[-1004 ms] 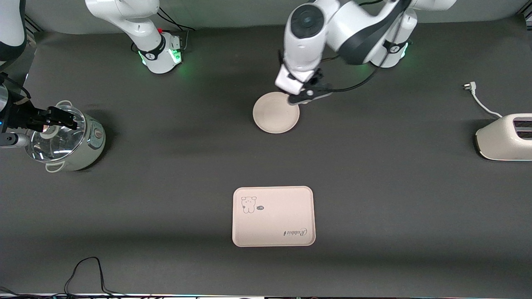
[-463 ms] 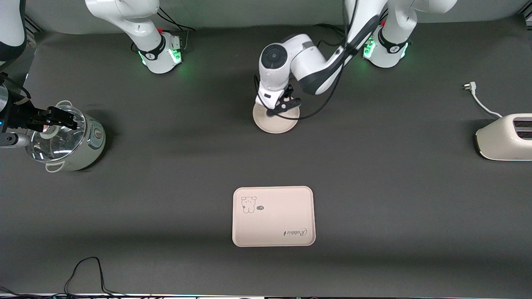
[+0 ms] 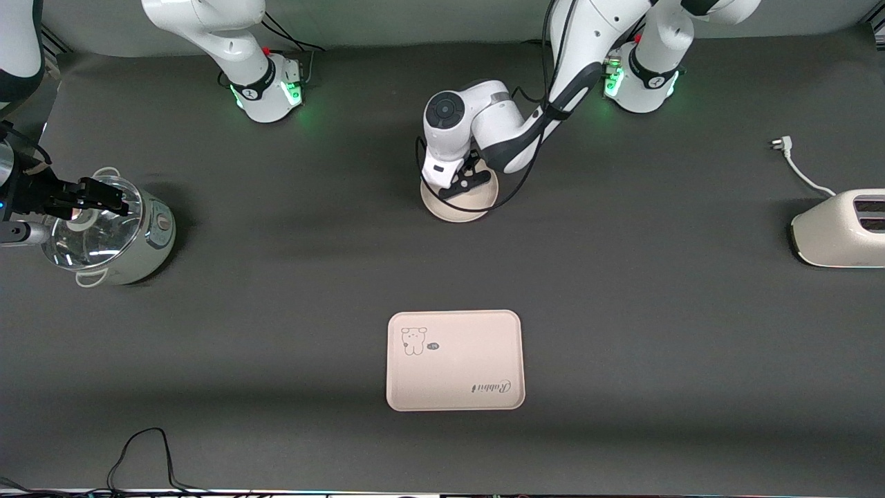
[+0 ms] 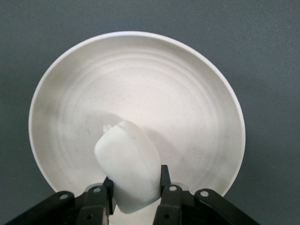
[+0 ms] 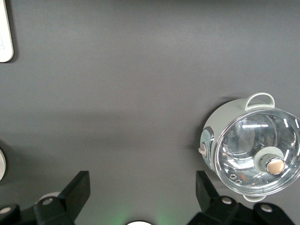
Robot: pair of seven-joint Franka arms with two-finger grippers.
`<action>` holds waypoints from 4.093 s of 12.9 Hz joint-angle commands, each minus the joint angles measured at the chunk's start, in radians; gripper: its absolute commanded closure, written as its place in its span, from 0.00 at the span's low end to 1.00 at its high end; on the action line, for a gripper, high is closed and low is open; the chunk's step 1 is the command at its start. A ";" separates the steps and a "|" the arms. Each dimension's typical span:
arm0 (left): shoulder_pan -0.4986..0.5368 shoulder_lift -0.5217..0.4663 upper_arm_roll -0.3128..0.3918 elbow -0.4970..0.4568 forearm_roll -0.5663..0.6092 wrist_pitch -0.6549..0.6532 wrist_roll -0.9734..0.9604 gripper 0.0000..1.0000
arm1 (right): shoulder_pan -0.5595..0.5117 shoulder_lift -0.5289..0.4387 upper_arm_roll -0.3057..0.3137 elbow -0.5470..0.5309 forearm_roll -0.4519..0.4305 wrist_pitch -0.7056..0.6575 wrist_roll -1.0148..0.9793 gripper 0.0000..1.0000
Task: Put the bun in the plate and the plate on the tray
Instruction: 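Lower the bun onto the plate and open the left gripper, then withdraw the left gripper from the plate back to its side, then move the right gripper toward the rim of the white plate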
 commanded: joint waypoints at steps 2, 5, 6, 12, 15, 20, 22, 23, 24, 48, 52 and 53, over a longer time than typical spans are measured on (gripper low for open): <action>-0.011 -0.011 0.011 0.003 0.025 -0.001 -0.030 0.00 | 0.005 0.000 -0.006 0.005 -0.008 -0.004 -0.019 0.00; -0.006 -0.017 0.011 0.005 0.025 -0.002 -0.030 0.00 | 0.005 0.000 -0.006 0.005 -0.008 -0.004 -0.019 0.00; -0.005 -0.020 0.011 0.005 0.025 -0.002 -0.030 0.00 | 0.005 0.000 -0.006 0.005 -0.008 -0.004 -0.021 0.00; 0.081 -0.089 0.015 0.037 0.025 -0.099 0.033 0.01 | 0.006 -0.005 -0.006 0.006 -0.007 -0.006 -0.019 0.00; 0.231 -0.253 0.022 0.038 0.002 -0.272 0.275 0.01 | 0.009 -0.010 -0.006 0.006 -0.007 -0.009 -0.018 0.00; 0.245 -0.489 0.380 0.077 -0.190 -0.508 0.825 0.01 | 0.011 -0.013 -0.002 0.006 -0.005 -0.013 -0.016 0.00; 0.247 -0.557 0.487 0.075 -0.190 -0.573 0.956 0.01 | 0.013 -0.014 0.003 0.006 -0.005 -0.013 -0.016 0.00; 0.247 -0.583 0.541 0.077 -0.190 -0.593 1.037 0.01 | 0.014 -0.014 0.003 0.006 -0.005 -0.013 -0.016 0.00; 0.250 -0.604 0.590 0.077 -0.190 -0.607 1.109 0.01 | 0.014 -0.014 0.003 0.006 -0.005 -0.015 -0.016 0.00; 0.469 -0.551 0.591 0.275 -0.141 -0.739 1.378 0.00 | 0.861 -0.051 0.009 -0.179 0.197 0.233 0.698 0.00; 0.477 -0.546 0.591 0.275 -0.144 -0.777 1.411 0.00 | 0.861 -0.076 0.007 -0.409 0.199 0.497 0.746 0.00; 0.477 -0.546 0.591 0.275 -0.142 -0.785 1.411 0.00 | 0.862 -0.074 0.007 -0.473 0.199 0.587 0.763 0.00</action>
